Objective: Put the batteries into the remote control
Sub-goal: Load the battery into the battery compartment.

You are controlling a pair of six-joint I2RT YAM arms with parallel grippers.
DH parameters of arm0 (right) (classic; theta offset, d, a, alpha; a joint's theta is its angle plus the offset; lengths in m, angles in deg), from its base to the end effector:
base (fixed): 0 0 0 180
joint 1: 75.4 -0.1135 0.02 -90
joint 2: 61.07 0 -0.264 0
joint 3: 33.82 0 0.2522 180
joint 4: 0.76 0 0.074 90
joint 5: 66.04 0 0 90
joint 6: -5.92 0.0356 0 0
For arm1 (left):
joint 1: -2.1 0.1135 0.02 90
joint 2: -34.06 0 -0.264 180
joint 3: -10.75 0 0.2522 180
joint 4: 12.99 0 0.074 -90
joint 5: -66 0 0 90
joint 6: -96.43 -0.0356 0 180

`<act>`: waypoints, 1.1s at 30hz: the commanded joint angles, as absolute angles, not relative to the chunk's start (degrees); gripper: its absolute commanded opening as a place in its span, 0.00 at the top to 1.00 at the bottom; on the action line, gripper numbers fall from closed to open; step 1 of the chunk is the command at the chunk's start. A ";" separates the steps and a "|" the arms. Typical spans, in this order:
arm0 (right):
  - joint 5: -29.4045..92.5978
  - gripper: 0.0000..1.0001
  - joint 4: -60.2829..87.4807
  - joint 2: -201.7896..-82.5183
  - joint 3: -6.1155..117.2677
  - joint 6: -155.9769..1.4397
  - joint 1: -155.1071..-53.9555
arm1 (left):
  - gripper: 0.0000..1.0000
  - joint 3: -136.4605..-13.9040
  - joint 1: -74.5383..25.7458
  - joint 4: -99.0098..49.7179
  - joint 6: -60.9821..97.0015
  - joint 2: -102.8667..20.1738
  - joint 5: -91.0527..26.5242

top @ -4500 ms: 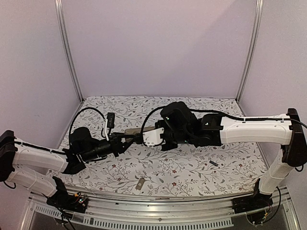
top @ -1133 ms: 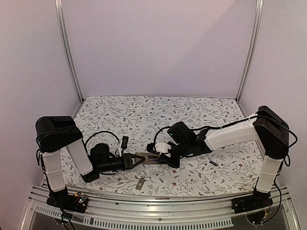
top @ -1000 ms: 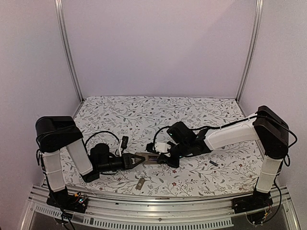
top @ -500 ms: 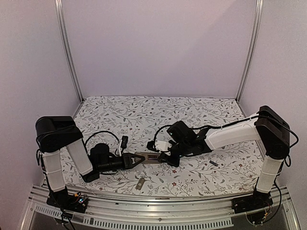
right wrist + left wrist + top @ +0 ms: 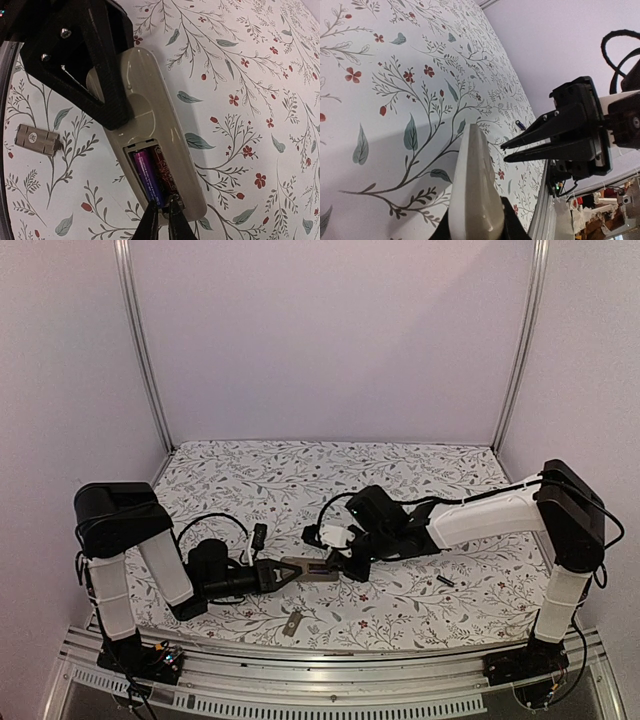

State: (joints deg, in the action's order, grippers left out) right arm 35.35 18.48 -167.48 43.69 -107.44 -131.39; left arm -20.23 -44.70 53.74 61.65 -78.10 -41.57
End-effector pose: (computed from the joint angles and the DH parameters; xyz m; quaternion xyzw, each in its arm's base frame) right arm 0.2112 0.3256 0.1638 -0.6206 0.6927 0.1888 0.3151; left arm 0.1720 -0.1989 0.0818 0.0360 0.7859 -0.5465 0.2871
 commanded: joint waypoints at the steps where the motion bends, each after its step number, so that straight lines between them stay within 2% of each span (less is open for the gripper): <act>1: 36.77 0.92 18.49 -168.74 44.27 -107.64 -132.06 | 1.00 -19.62 -44.09 66.23 61.45 -79.93 -41.38; 33: 35.49 0.99 20.38 -173.33 45.43 -111.72 -131.83 | 1.00 -19.89 -43.86 66.84 61.93 -80.68 -42.16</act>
